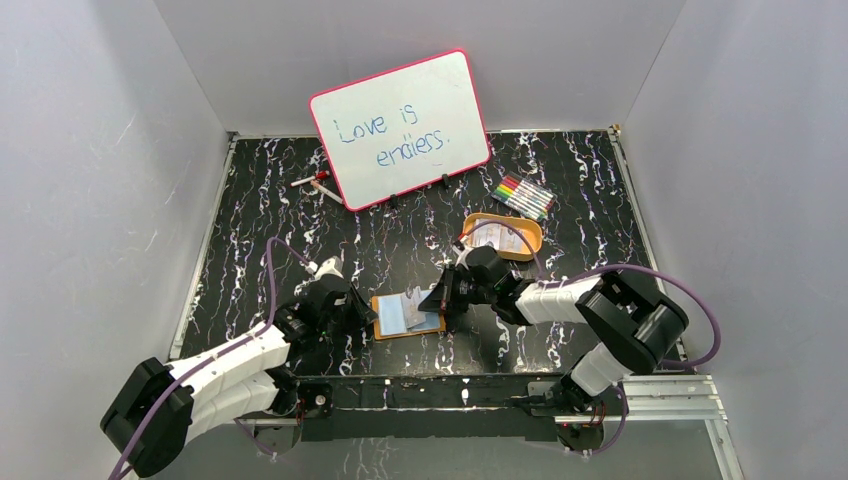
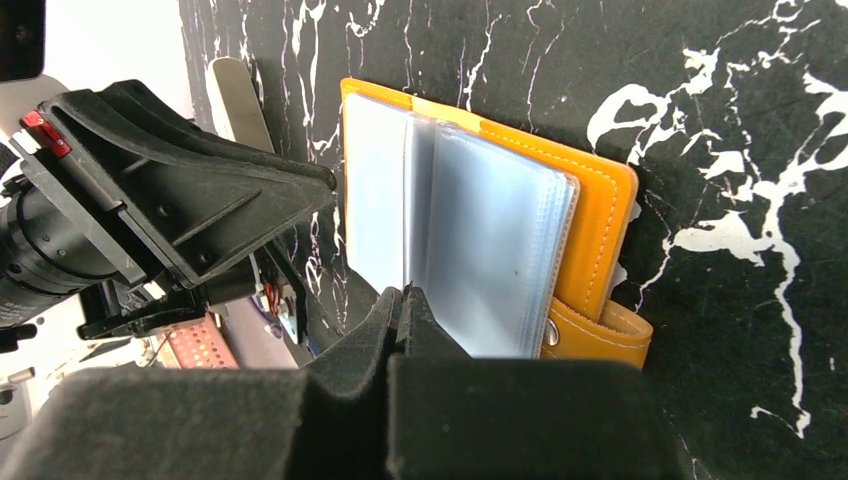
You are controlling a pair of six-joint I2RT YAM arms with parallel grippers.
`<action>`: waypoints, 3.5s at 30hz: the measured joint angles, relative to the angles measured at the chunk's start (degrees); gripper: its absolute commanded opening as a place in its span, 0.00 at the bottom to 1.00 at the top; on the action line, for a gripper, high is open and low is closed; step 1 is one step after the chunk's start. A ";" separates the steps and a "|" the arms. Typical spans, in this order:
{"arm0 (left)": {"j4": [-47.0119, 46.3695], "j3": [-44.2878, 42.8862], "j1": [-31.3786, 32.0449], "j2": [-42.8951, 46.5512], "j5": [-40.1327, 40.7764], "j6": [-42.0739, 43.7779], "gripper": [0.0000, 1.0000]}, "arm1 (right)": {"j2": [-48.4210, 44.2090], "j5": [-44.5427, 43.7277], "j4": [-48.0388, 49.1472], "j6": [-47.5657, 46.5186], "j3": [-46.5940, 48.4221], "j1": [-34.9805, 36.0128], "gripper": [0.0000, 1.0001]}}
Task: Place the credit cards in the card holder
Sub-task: Insert the credit card into the card holder.
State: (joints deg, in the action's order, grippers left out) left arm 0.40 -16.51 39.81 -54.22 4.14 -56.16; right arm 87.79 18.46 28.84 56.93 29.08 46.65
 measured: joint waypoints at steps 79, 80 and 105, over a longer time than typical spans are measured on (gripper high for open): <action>-1.25 1.79 -0.02 -0.48 -0.04 -0.90 0.10 | 4.94 -1.88 10.36 5.97 -3.69 2.97 0.00; -1.25 1.79 -0.02 -0.48 -0.04 -0.90 0.10 | 4.94 -2.01 10.36 5.99 -3.67 2.99 0.00; -1.46 1.90 -0.02 -0.48 -0.07 -0.92 0.10 | 5.99 -4.79 10.88 6.32 -2.86 3.82 0.00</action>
State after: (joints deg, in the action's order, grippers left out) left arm -1.06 -14.61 39.79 -54.70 4.08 -57.08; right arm 93.78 13.67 39.72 63.24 26.22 50.48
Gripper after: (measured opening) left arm 0.104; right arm 0.017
